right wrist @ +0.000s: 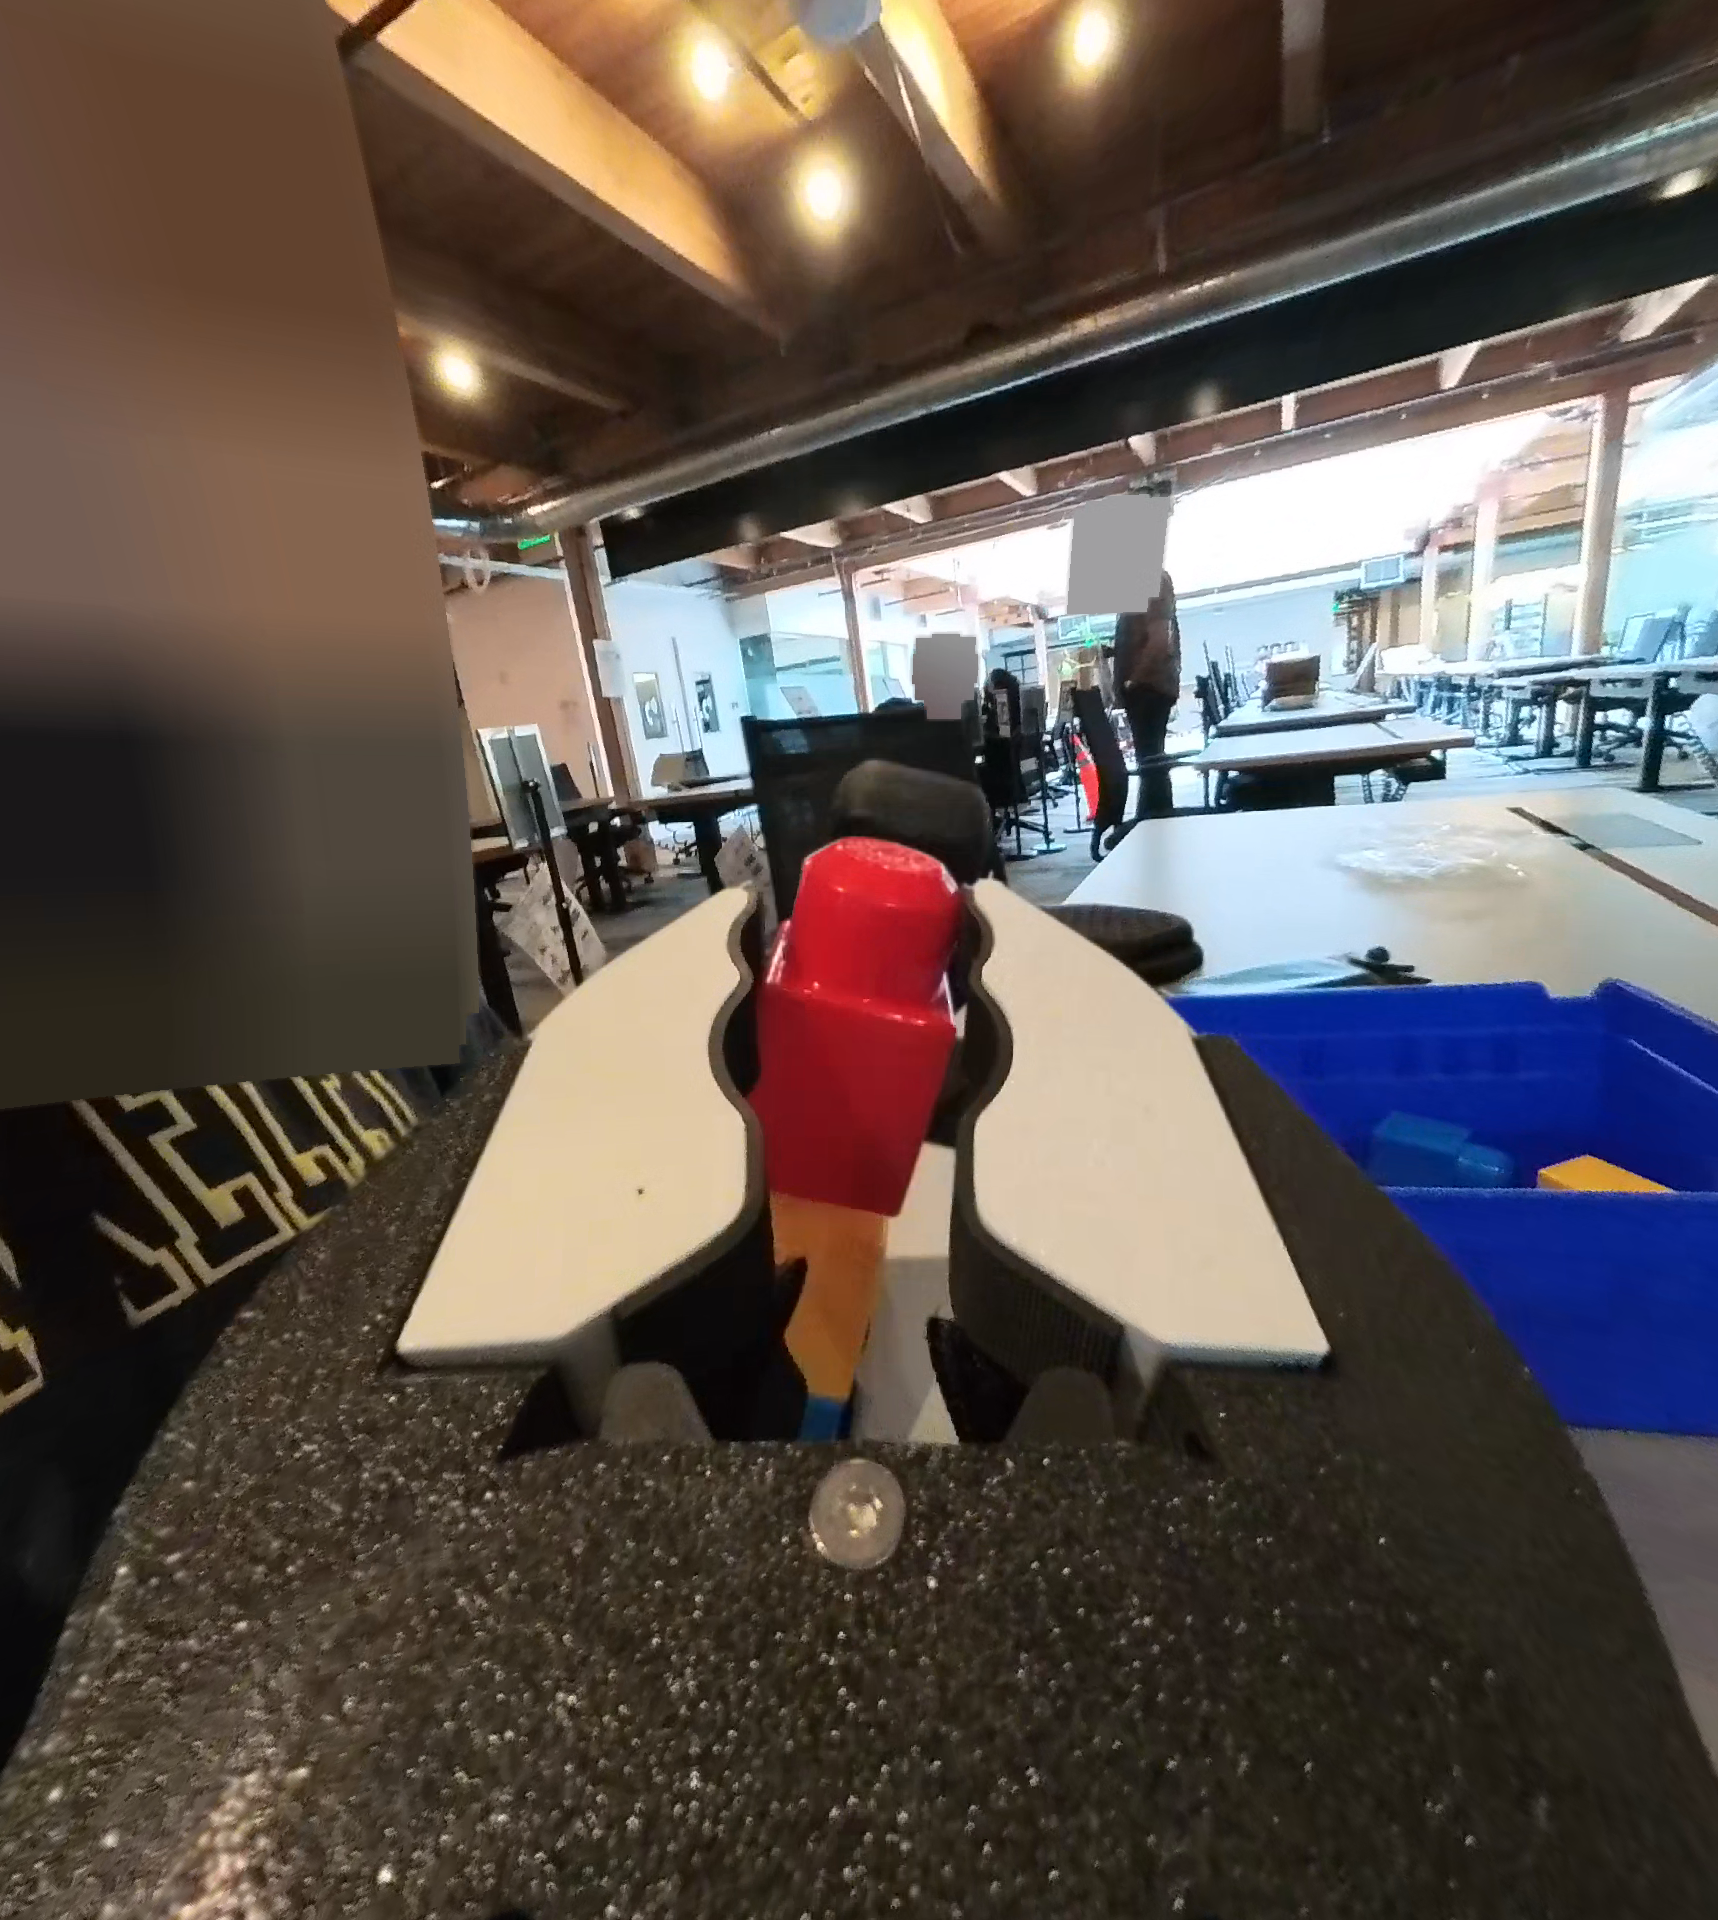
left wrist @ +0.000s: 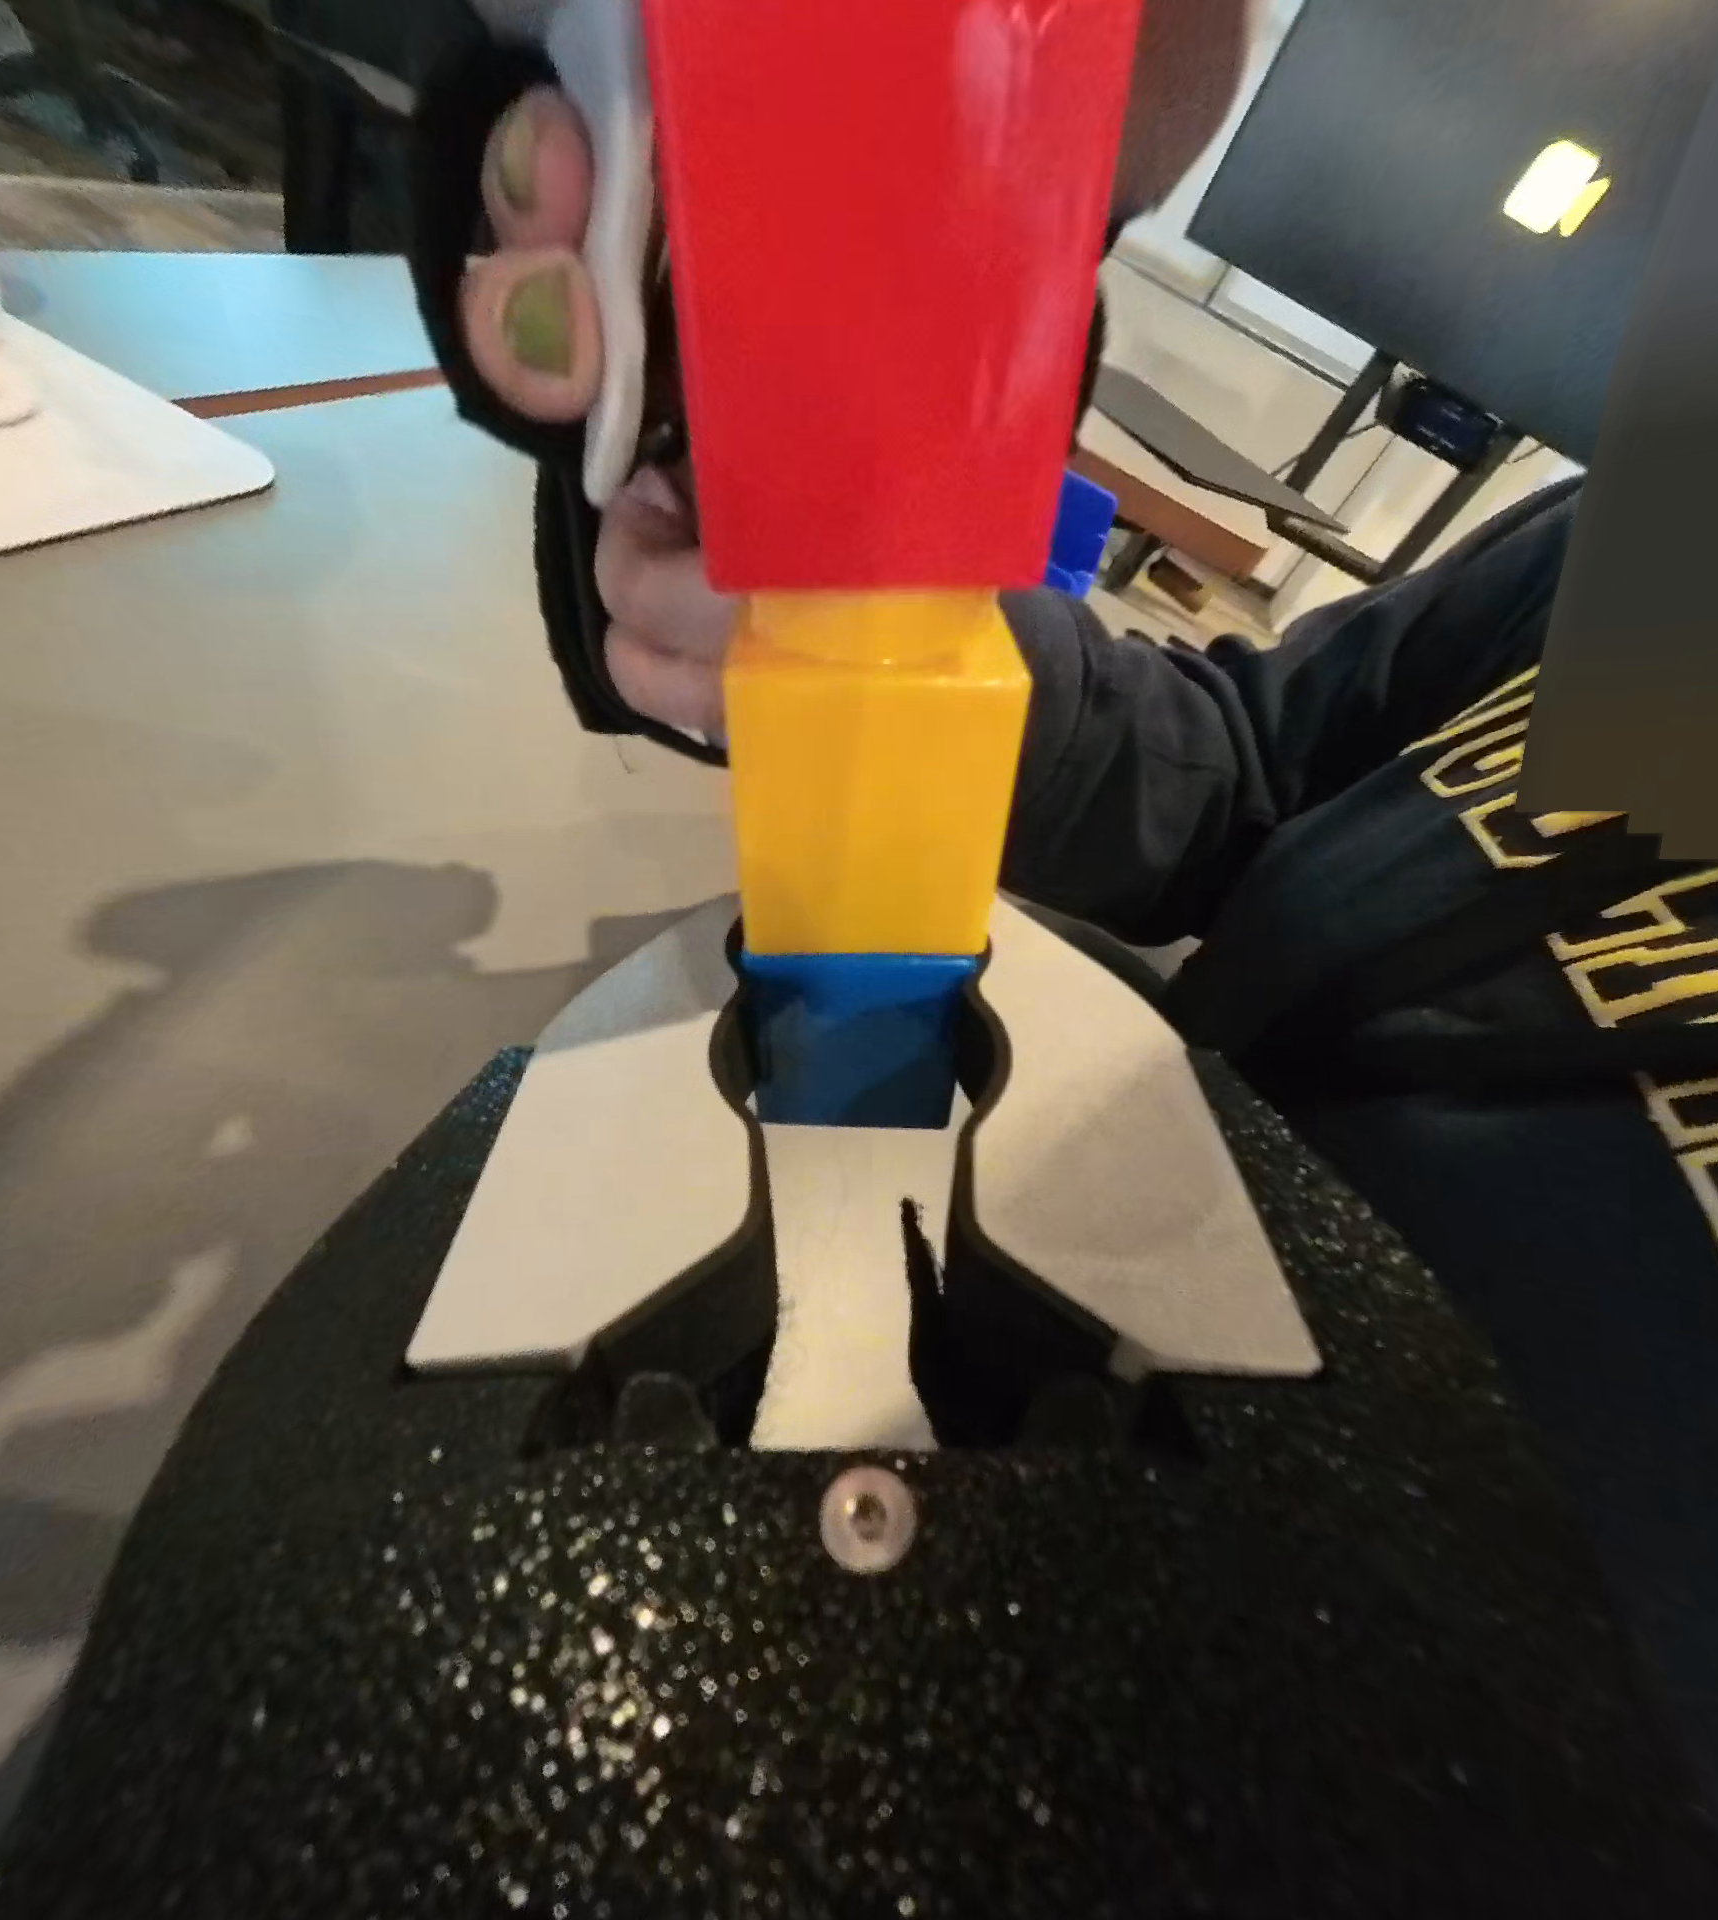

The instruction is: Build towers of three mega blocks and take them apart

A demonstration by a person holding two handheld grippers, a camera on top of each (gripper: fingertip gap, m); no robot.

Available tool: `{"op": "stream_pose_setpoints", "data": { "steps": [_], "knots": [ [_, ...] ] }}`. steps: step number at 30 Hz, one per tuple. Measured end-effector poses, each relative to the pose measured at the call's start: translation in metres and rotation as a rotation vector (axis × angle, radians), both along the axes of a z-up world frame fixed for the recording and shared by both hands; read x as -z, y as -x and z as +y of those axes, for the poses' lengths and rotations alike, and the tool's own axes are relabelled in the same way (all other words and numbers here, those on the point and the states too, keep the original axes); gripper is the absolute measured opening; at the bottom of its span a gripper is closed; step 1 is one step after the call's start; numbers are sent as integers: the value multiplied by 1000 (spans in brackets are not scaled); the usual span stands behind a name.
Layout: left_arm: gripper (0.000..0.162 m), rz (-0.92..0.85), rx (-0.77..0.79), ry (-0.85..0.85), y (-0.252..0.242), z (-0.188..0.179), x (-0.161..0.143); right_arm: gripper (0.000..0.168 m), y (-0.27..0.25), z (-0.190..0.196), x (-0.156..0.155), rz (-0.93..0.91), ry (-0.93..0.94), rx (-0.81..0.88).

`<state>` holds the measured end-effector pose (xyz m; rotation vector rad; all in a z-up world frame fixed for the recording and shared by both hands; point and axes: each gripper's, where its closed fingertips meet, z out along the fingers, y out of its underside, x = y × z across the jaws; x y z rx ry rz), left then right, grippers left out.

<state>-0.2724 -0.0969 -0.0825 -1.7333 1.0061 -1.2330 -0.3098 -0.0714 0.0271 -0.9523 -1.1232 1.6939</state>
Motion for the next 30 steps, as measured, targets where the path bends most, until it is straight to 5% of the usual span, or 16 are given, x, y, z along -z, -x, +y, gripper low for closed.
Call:
{"op": "stream_pose_setpoints", "data": {
  "steps": [17,21,23,28,30],
  "knots": [
    [35,151,-64,-116,-12,7,4,35,-28,-2,11,-80,-212,181],
    [35,334,-86,-228,-12,20,9,79,-50,6,26,-311,-346,290],
    [35,456,-56,-301,-17,23,17,87,-58,6,46,-520,-418,304],
    [35,563,19,-424,-46,25,24,43,-82,-12,74,-764,-446,256],
    [37,533,43,-438,-60,24,22,42,-98,-14,76,-786,-430,298]
  ]
}}
